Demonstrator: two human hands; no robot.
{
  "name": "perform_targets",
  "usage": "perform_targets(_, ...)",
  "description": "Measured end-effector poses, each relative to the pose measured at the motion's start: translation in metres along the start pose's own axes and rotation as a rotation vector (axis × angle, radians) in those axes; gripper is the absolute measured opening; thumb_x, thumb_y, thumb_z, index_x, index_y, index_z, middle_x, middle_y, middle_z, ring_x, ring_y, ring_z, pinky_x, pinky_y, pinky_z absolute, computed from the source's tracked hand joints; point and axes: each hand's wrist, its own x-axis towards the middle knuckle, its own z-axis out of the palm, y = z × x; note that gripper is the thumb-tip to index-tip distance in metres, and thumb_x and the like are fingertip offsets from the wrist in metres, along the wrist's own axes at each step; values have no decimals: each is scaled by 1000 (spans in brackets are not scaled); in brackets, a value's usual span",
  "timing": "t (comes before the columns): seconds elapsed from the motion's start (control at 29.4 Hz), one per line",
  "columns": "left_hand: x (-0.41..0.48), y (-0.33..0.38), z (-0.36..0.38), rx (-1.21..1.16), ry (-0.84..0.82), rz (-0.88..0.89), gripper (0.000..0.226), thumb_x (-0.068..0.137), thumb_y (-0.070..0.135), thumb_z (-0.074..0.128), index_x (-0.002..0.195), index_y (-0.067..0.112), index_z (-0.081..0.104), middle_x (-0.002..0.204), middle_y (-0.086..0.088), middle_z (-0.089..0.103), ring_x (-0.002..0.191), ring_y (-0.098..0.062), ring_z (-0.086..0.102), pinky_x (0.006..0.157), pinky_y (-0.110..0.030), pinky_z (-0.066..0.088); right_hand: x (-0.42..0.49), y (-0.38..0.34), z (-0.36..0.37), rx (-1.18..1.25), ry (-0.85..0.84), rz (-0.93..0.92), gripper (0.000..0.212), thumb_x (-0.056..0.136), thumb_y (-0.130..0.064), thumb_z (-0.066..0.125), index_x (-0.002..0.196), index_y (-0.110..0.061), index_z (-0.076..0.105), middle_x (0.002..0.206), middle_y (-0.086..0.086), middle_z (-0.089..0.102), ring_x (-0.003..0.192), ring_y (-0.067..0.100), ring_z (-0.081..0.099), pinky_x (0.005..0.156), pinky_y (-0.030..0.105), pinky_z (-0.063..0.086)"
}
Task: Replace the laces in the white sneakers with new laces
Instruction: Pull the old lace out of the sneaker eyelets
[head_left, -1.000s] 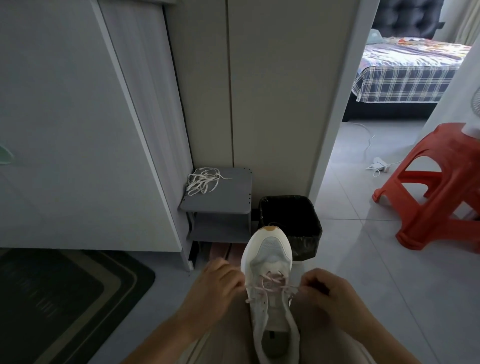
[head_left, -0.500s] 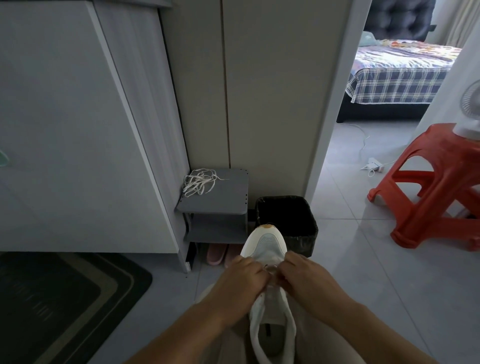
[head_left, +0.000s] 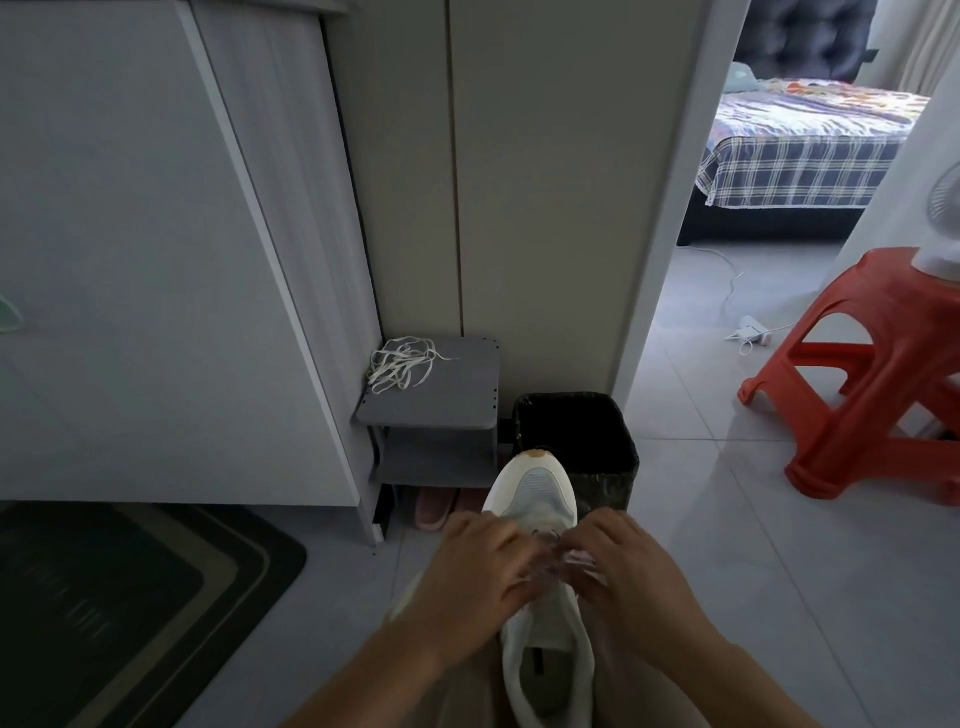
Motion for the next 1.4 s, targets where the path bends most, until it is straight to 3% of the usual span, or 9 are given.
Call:
perform_targets(0.1,15,7,6,31,-25,64,21,79,35,42,79,33,62,67,17,58,65,-2,54,72,-22,48,13,-8,4,-188,21,-79,15,59,-38,76,63,-31,63,60,-17,58,53,-1,54,49,7,40)
perform_targets(0.24,0,-26,-7,192,12,148,14,82,28,53,72,27,63,69,14,58,69,-7,53,82,-23,31,2,10,-17,-39,-16,31,17,83,-21,64,70,-30,57,70,-19,49,62,1,49,57,6,35)
perform_targets(0.37,-31,-73,-44,150,111,-11,49,99,38,25,73,22,63,69,11,58,73,-1,45,77,-18,31,-29,38,-24,161,73,224,37,84,-5,61,72,-37,48,76,-15,53,79,5,52,67,8,40)
perform_targets(0.61,-19,-26,-22,91,23,-64,27,81,51,39,100,36,49,86,20,57,86,4,46,82,-18,37,-5,2,3,69,52,103,29,69,-23,80,93,-24,63,95,-14,54,84,3,51,69,14,40)
perform_targets(0.71,2,0,-7,79,-25,-2,20,75,49,52,86,35,60,76,21,62,72,2,57,76,-23,48,13,-12,4,-125,23,-10,14,66,-34,74,74,-26,65,72,-13,63,62,4,60,57,16,46)
perform_targets(0.78,8,5,4,78,-50,35,4,73,35,61,72,32,64,63,19,60,60,1,55,75,-24,51,19,-19,-1,-114,-58,23,12,81,-30,60,83,-21,67,82,-9,65,75,9,63,73,27,55)
perform_targets(0.88,9,-5,4,119,-52,78,18,79,28,47,72,31,64,63,17,58,63,-2,54,82,-20,32,13,-7,-13,-110,-93,25,19,96,-28,46,103,-19,61,103,-9,58,94,8,52,87,17,39)
perform_targets(1.16,-30,-53,-48,273,127,8,13,82,18,53,75,24,63,69,13,60,64,-7,58,83,-24,30,-35,37,-49,89,160,258,30,82,-2,64,72,-27,51,70,-11,54,79,-3,51,66,3,37)
perform_targets(1.4,-35,-31,-36,129,89,-140,11,87,35,37,89,34,48,80,16,58,79,-2,52,81,-20,30,-27,19,-25,123,11,224,22,86,-23,62,92,-37,45,100,-25,44,92,0,50,80,8,39)
